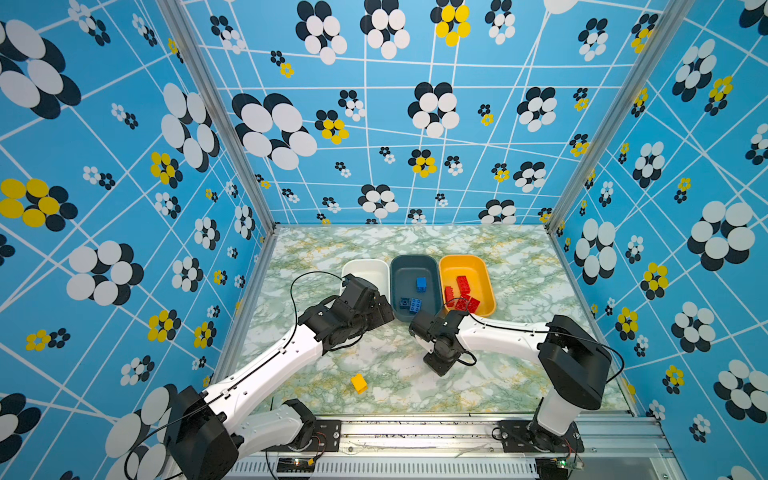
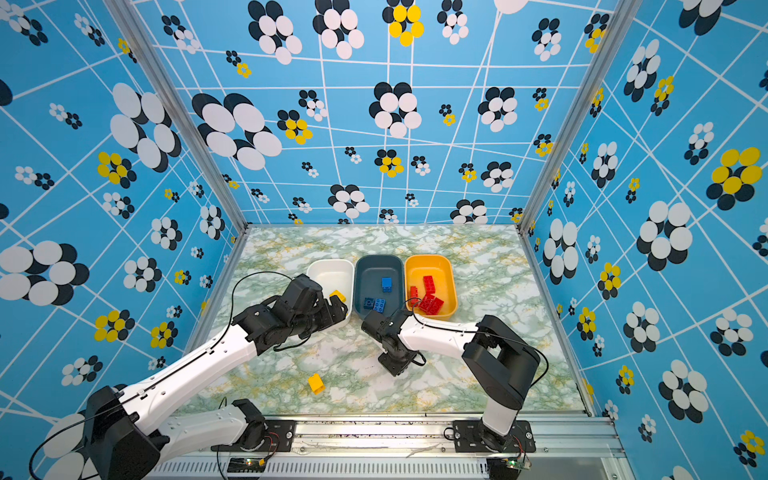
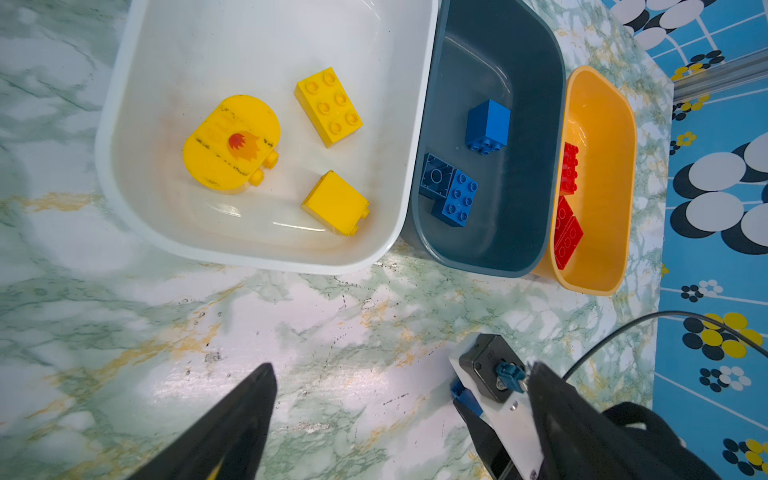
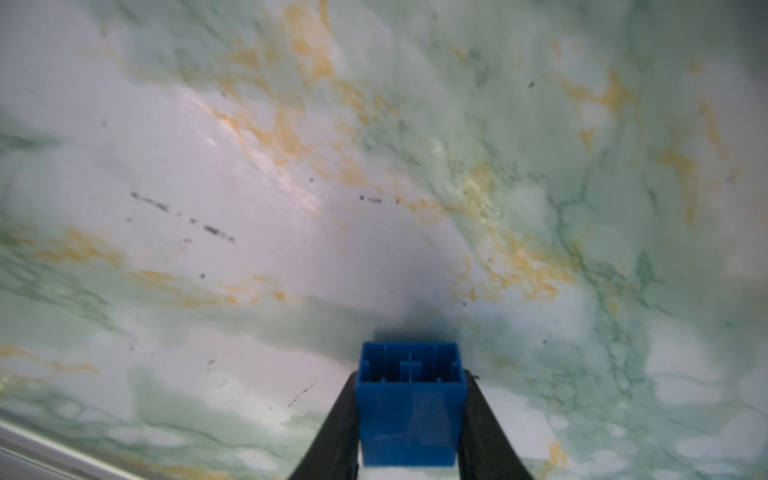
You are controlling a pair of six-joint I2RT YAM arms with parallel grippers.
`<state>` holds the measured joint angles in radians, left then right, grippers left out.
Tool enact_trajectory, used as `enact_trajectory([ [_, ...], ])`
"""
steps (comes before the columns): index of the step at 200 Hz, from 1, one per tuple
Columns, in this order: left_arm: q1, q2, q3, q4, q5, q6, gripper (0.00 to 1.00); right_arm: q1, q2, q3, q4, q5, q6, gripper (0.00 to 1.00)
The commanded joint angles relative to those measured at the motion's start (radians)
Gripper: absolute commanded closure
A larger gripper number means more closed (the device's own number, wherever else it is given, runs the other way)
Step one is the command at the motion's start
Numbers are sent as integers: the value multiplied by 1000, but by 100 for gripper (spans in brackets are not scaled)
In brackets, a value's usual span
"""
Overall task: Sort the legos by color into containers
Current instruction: 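Close the right gripper on the tall blue brick and lift it, then carry the blue brick over the teal bin and open the right gripper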
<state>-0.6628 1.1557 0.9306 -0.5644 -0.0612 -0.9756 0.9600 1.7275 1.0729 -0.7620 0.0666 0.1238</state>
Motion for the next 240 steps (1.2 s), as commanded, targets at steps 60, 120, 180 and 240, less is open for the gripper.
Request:
enact_trajectory([
  [60, 6, -108, -67, -78, -49, -20, 3, -68, -86, 312, -136, 8, 63, 74],
  [120, 5, -180, -106, -133, -65, -32, 2, -190, 23, 516, -150, -20, 45, 75],
  [180, -4, -230, -147, -163, -77, -52, 1, -252, 161, 614, -112, -15, 46, 75],
  [240, -18, -238, -162, -173, -80, -60, 0, -262, 306, 708, -106, -8, 47, 76],
])
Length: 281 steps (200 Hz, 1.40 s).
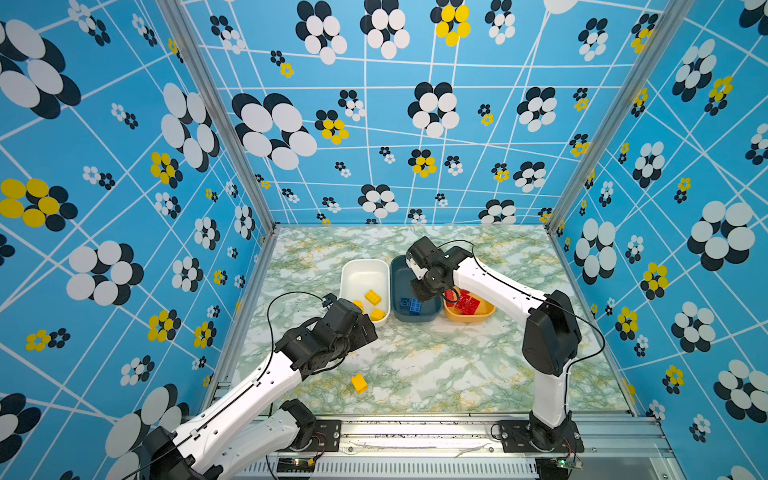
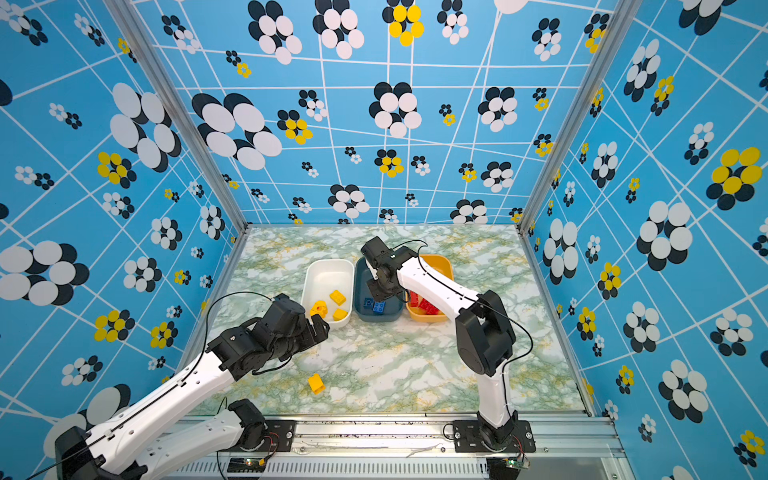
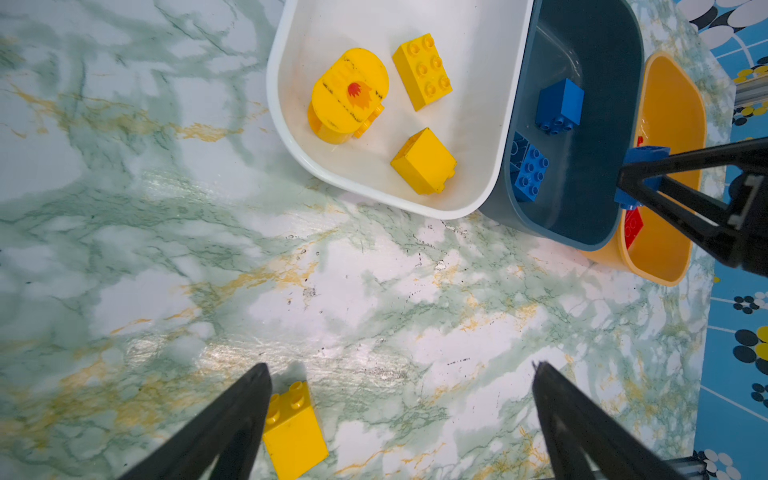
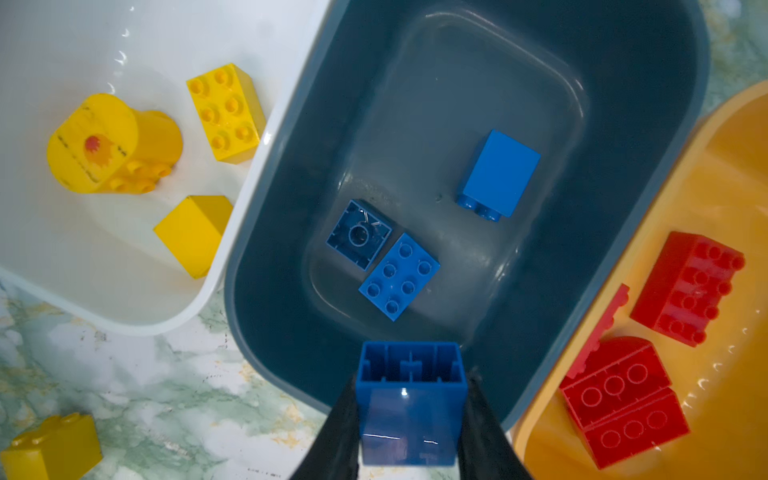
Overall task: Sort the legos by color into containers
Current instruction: 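Carry the blue brick over the teal bin and open the right gripper, then grasp the yellow 2x2 brick with the left gripper while the right withdraws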
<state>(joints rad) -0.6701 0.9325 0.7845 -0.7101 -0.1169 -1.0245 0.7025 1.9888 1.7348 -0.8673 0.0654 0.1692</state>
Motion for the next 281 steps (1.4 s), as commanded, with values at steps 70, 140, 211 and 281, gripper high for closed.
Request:
enact_trajectory([
  [70, -35, -24, -28, -56, -43, -38, 0, -7, 126, 103, -24, 4, -2, 60],
  [140, -76, -24, -30, -116, -79, -84, 0, -7, 91, 92, -32, 7, 6, 46],
  [211, -179, 41, -37, -154, -119, -205, 1, -6, -90, -33, -21, -44, 66, 39],
  [281, -271, 139, -18, -206, -155, -321, 4, -7, -318, -276, -4, -73, 115, 31],
])
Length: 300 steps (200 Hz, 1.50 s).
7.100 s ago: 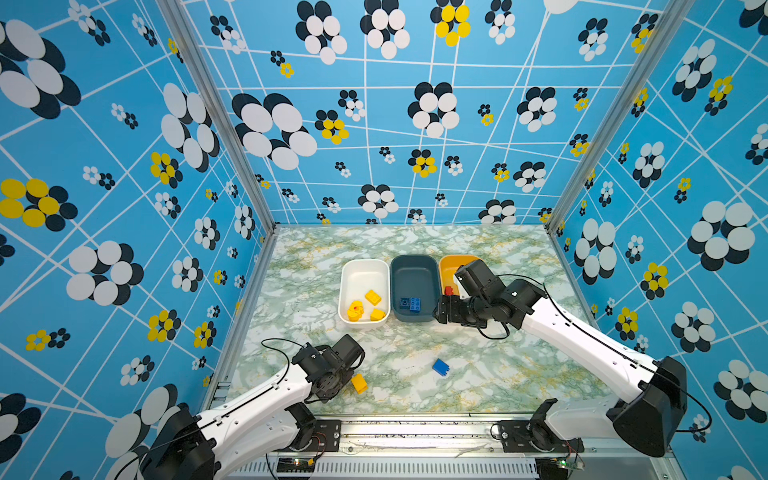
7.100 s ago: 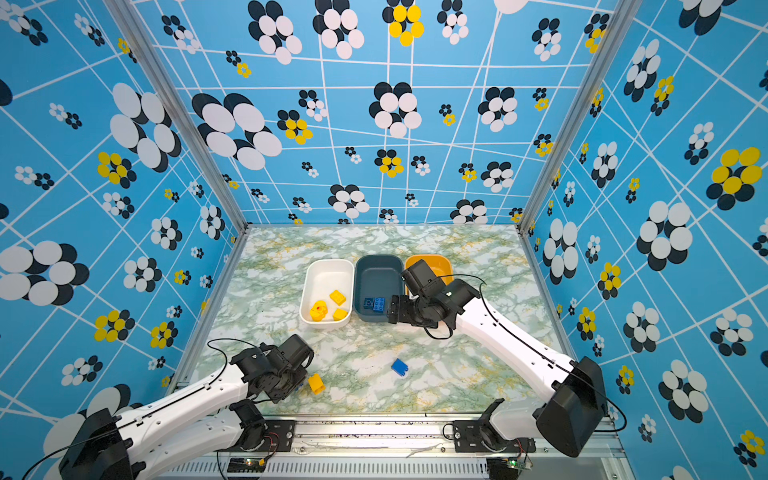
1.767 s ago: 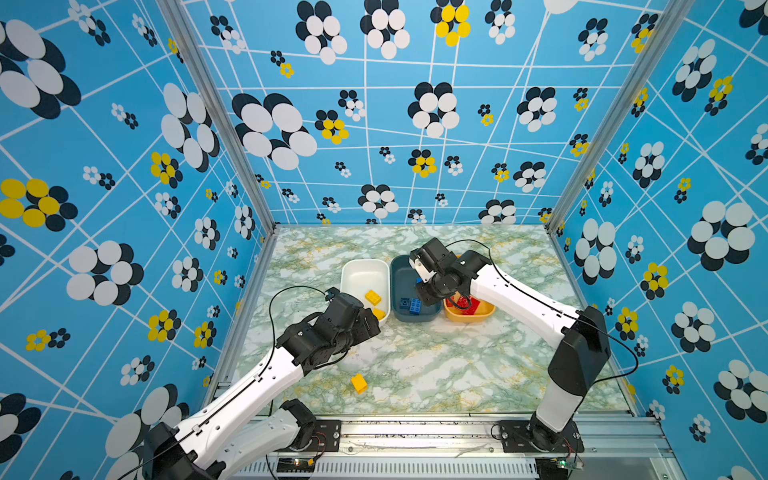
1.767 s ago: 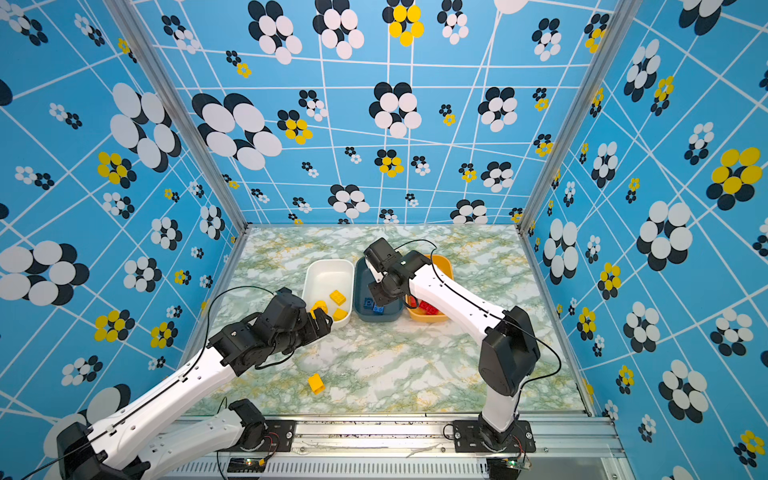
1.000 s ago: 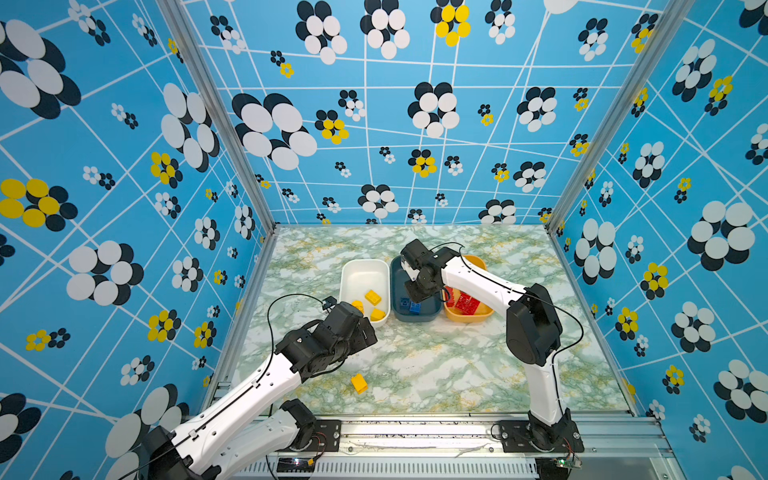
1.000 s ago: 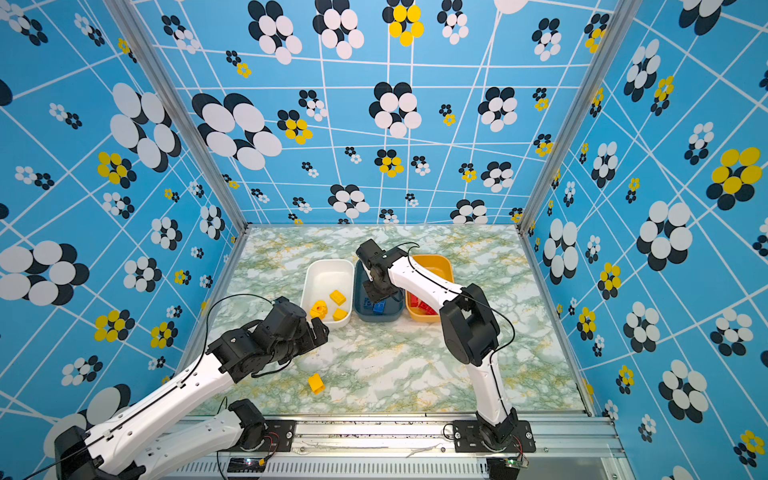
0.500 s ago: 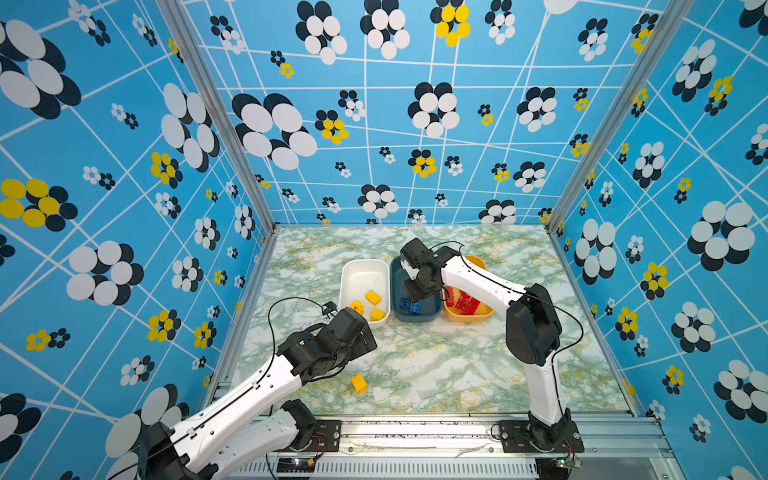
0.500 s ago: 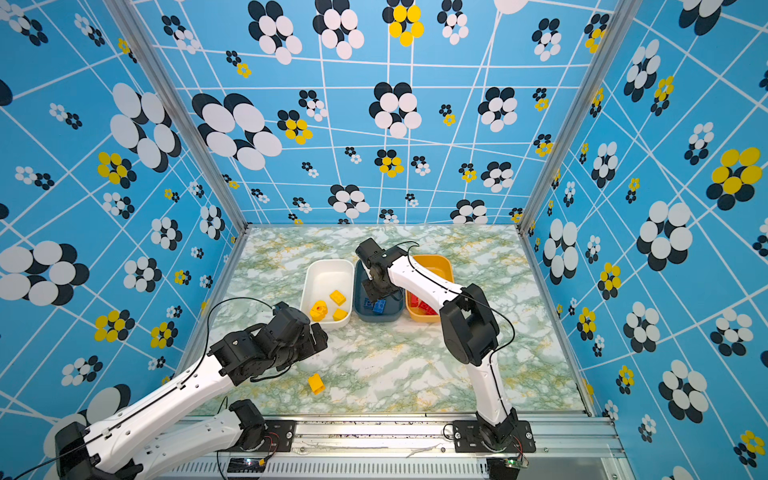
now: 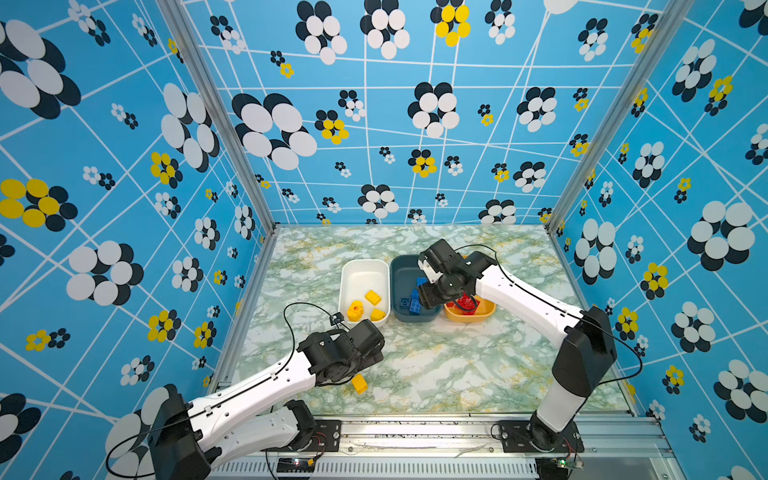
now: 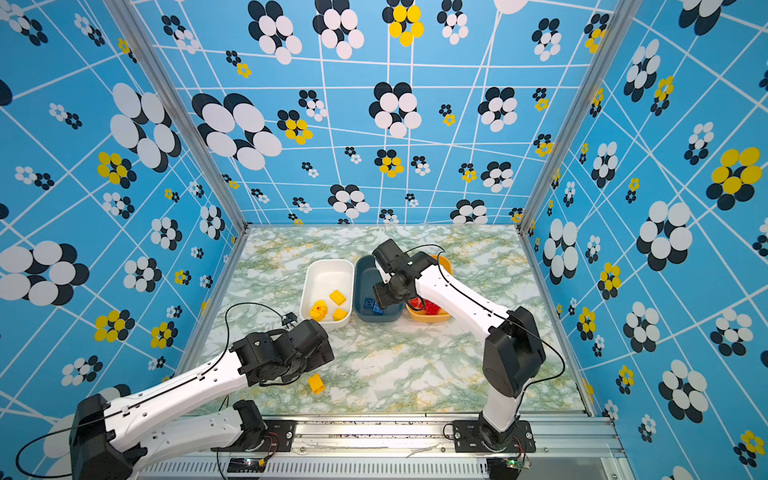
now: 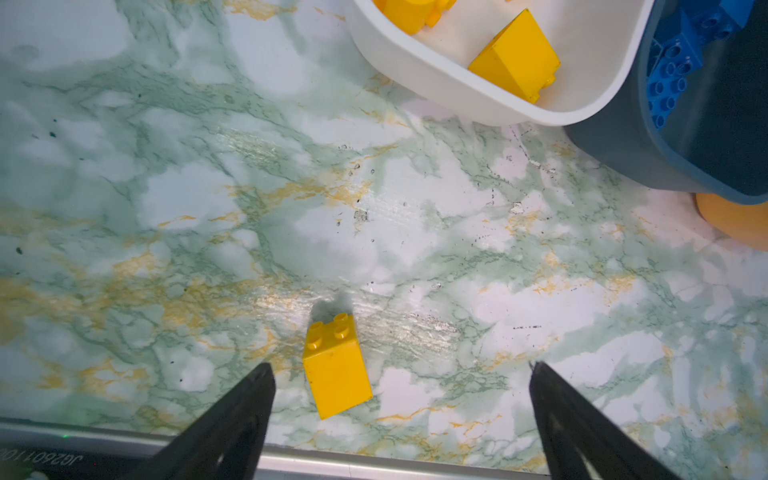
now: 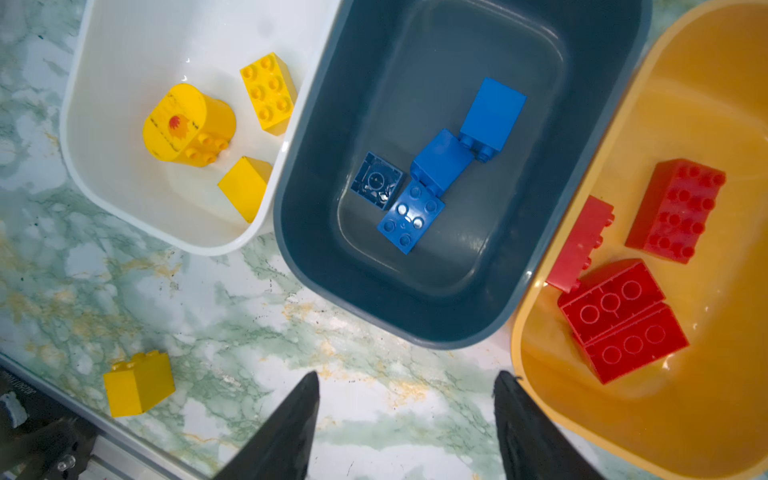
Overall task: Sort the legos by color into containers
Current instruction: 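Grasp the yellow 2x2 brick with the left gripper while the right withdraws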
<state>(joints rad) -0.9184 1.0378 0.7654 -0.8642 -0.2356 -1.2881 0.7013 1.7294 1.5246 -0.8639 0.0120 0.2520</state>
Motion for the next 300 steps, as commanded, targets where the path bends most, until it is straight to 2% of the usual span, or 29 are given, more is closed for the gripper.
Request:
enact_trajectory([
  [1, -22, 37, 0, -52, -37, -59, 4, -5, -60, -68, -9, -20, 33, 31],
  [42, -46, 125, 11, -44, -26, -110, 9, -5, -136, -150, -17, -17, 45, 30],
  [104, -72, 193, -11, -35, -5, -198, 23, -7, -216, -221, -50, -11, 51, 29],
  [191, -69, 205, -95, -6, 47, -218, 26, -18, -263, -264, -65, -10, 53, 27],
  [235, -70, 251, -107, 38, 68, -206, 31, -23, -287, -297, -63, -10, 62, 27],
  [268, -68, 288, -115, 72, 83, -197, 38, -26, -307, -315, -66, -6, 65, 27],
  [300, -67, 309, -111, 78, 86, -193, 49, -31, -321, -322, -74, 0, 64, 27],
])
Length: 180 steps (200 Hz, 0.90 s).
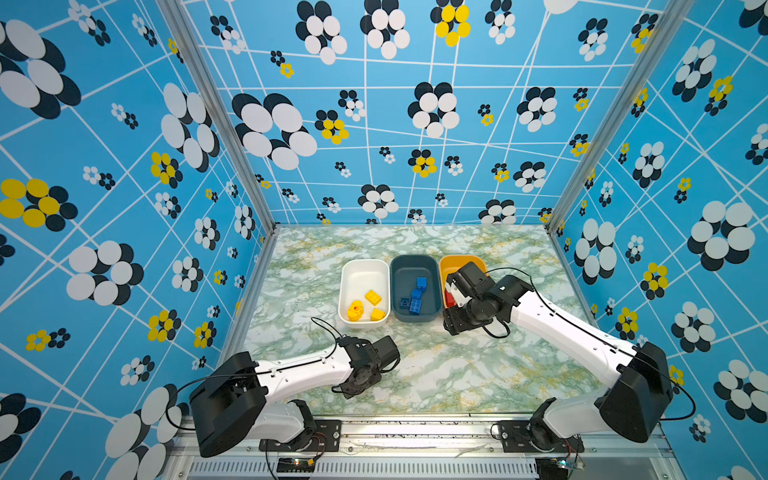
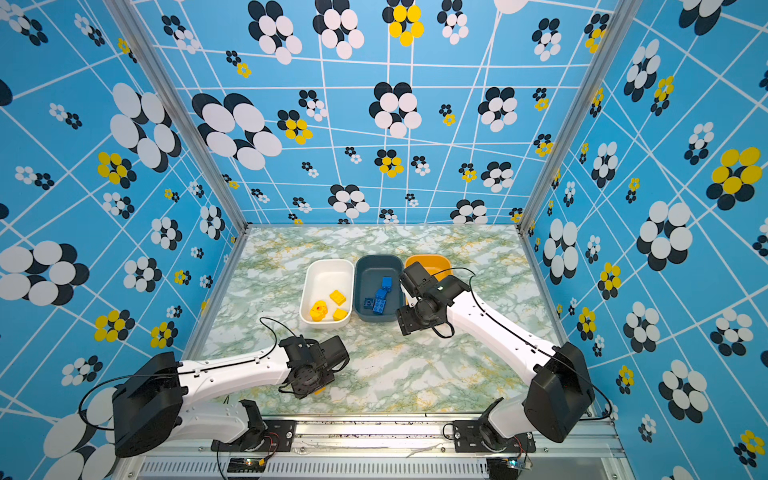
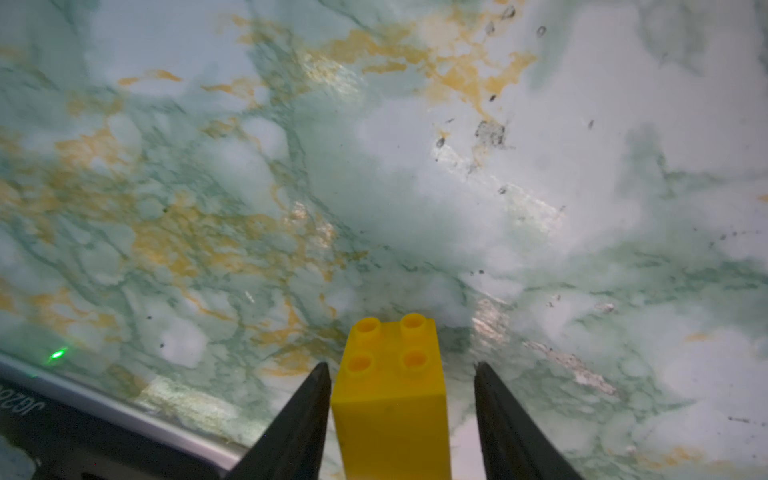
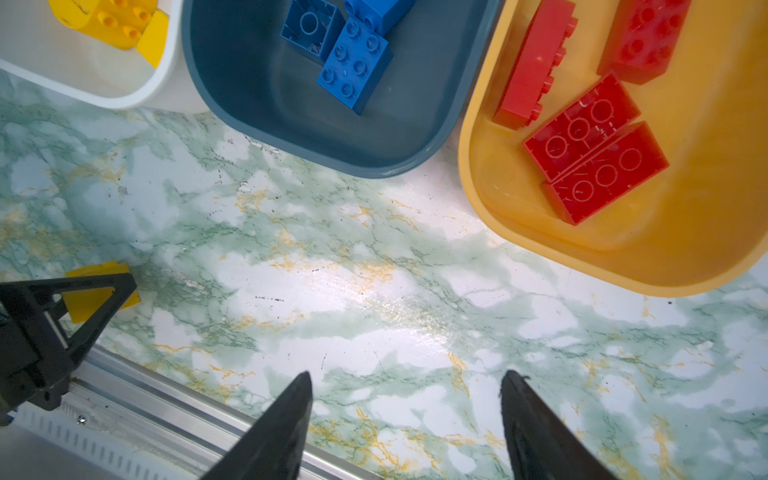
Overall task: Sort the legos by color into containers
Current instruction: 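Grasp the yellow 2x2 brick with the left gripper while the right withdraws, then carry the yellow brick over the white bin with the left gripper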
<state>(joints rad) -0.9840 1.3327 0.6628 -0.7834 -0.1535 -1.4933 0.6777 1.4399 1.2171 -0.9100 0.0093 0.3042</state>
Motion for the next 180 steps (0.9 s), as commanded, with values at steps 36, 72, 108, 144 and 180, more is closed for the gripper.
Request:
enact_trajectory([
  [36, -1, 5, 1, -19, -7, 12, 64, -14, -45, -20, -32, 4, 12, 27],
  [72, -1, -10, 62, -77, -34, 34, 69, -21, -59, -25, -35, -2, 17, 27],
  [108, 22, -52, 135, -96, -77, 79, 69, -32, -81, -60, -19, -20, 38, 27],
  [144, 97, -34, 277, -116, -99, 212, 69, -38, -106, -94, -11, -22, 53, 26],
  [180, 204, 23, 438, -123, -94, 371, 69, -55, -125, -108, -9, -24, 63, 21],
])
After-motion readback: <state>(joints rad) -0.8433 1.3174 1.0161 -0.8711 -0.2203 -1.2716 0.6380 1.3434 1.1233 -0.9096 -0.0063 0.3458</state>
